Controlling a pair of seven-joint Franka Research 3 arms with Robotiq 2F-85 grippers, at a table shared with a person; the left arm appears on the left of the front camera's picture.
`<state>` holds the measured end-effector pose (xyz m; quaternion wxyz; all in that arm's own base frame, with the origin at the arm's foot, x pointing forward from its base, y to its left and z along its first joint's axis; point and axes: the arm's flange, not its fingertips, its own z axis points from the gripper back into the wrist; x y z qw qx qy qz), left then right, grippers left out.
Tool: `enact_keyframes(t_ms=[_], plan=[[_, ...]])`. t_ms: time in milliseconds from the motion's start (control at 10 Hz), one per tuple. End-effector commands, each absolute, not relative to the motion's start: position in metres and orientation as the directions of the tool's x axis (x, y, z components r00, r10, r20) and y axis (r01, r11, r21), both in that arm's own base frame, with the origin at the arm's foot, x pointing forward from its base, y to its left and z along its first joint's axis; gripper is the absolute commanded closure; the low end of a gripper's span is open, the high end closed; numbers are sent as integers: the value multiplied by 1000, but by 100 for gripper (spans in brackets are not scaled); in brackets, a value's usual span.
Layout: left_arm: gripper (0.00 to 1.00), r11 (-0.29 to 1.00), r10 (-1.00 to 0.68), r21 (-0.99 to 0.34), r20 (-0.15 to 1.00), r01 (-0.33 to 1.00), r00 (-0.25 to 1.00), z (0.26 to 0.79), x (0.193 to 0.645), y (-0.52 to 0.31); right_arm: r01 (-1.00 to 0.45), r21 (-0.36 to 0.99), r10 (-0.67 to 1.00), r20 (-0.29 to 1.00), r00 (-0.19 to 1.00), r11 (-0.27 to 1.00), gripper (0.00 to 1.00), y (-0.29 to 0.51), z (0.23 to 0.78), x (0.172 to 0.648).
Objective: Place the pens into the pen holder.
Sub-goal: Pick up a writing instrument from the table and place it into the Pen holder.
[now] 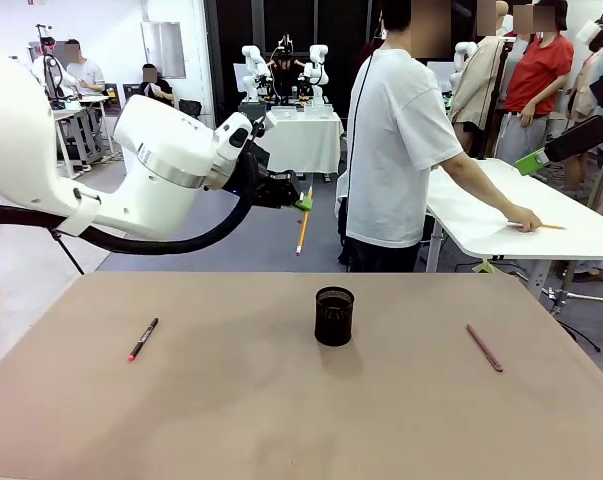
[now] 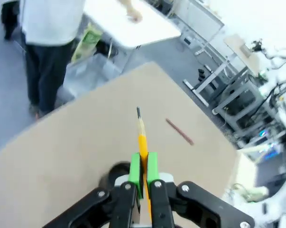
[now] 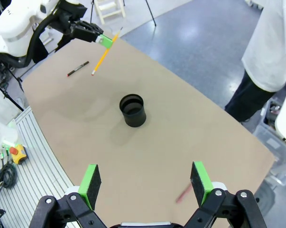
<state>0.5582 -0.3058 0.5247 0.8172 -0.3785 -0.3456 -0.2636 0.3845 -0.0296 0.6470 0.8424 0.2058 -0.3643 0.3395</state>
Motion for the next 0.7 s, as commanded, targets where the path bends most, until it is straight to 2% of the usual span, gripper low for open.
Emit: enact_keyframes(t_ms=[0, 100, 200, 300, 400, 600], plan=[[100, 500, -139, -257, 919, 827, 369, 488, 540, -293, -733, 106, 411, 770, 488, 672, 0, -29, 647, 384], [100, 500, -103, -145, 969, 854, 225, 482, 541, -300, -733, 106, 411, 770, 488, 672, 0, -29, 647, 384], [100, 478, -112, -151, 967, 866, 230, 473, 546, -306, -733, 106, 411, 770, 488, 672, 0, -29, 647, 384], [100, 541, -42, -211, 960, 814, 277, 460, 548, -314, -733, 106, 411, 770, 488, 672, 0, -29, 647, 384], [100, 542, -146, -208, 931, 814, 335, 529, 555, -319, -733, 106, 411, 770, 488, 672, 0, -29, 647, 384], [100, 542, -146, -208, 931, 814, 335, 529, 555, -319, -733, 106, 411, 770, 488, 672, 0, -29, 647, 384]])
